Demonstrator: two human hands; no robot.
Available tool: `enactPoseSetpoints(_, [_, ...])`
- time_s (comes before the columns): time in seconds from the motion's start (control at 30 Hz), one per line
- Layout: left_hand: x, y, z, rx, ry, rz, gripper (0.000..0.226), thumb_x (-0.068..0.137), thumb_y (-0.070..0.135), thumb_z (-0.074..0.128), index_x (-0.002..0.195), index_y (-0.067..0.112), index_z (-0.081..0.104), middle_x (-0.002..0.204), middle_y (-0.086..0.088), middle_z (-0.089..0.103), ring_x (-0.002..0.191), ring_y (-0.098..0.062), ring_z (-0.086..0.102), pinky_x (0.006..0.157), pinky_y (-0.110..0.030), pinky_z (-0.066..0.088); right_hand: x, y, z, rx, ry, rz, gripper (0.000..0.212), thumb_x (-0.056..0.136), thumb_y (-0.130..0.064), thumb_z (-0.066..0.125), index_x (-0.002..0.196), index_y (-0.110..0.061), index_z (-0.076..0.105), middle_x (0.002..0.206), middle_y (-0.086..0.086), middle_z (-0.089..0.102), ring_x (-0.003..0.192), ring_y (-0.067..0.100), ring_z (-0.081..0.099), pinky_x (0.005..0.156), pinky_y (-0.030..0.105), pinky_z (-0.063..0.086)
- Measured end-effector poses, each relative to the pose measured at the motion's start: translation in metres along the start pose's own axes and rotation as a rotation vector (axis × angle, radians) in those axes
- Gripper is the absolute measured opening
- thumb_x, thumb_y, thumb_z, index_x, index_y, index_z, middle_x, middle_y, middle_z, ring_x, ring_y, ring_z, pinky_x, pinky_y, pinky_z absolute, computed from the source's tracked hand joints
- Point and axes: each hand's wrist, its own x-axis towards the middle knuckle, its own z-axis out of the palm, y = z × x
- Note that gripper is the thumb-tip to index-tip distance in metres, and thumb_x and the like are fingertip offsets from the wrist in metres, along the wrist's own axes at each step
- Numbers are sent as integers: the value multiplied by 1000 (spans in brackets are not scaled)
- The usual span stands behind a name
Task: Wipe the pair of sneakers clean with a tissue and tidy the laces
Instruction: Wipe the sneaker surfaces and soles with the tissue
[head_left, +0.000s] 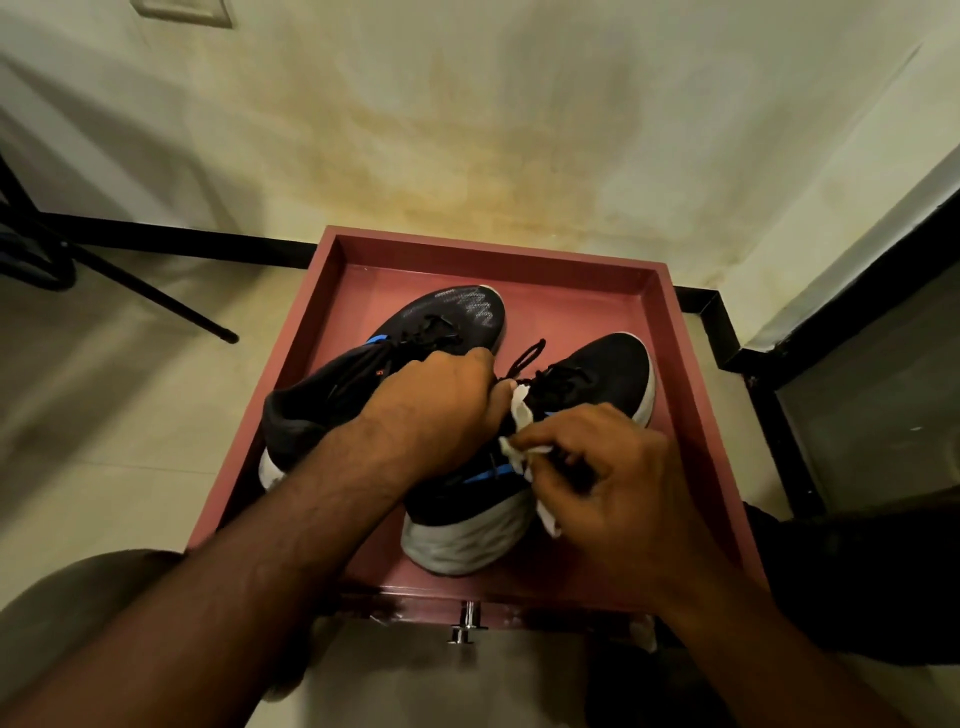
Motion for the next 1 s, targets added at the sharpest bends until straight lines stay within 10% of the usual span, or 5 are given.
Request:
enactPoseSetpoints(0.23, [2,-2,-1,-52,-69,30,39,105,53,37,105,18,54,91,-6,66,81,-27,65,76,-47,58,22,40,-14,-267,83,304,14,87,-22,78,100,-27,81,91,-8,72,100,16,56,76,25,43])
enactPoseSetpoints(0.4, [5,-7,3,-47,-45,12,27,106,44,37,90,22,41,81,-3,56,64,-20,52,56,-36,36,4,-13,1,100,28,87,14,85,-23,81,97,-26,76,90,-18,64,82,1,65,69,7,47])
enactPoseSetpoints(0.6, [3,-3,4,-85,-35,37,30,107,45,37,93,20,46,82,-3,57,72,-26,58,64,-38,41,26,28,-5,-143,70,282,25,88,-25,79,107,-35,67,89,-11,65,84,1,58,68,20,51])
enactPoseSetpoints(0.83, [5,-7,3,-116,-58,28,31,107,44,36,79,29,36,84,-5,57,69,-24,54,62,-36,39,11,-8,-7,257,-23,154,30,86,-20,82,113,-28,72,84,-15,73,83,4,72,68,16,55])
enactPoseSetpoints(1.0, [2,-7,4,-130,-48,41,33,107,46,36,82,27,41,83,-4,60,72,-24,60,66,-39,47,29,38,-27,117,327,367,34,89,-11,73,121,-20,74,96,-2,72,79,12,72,69,27,62])
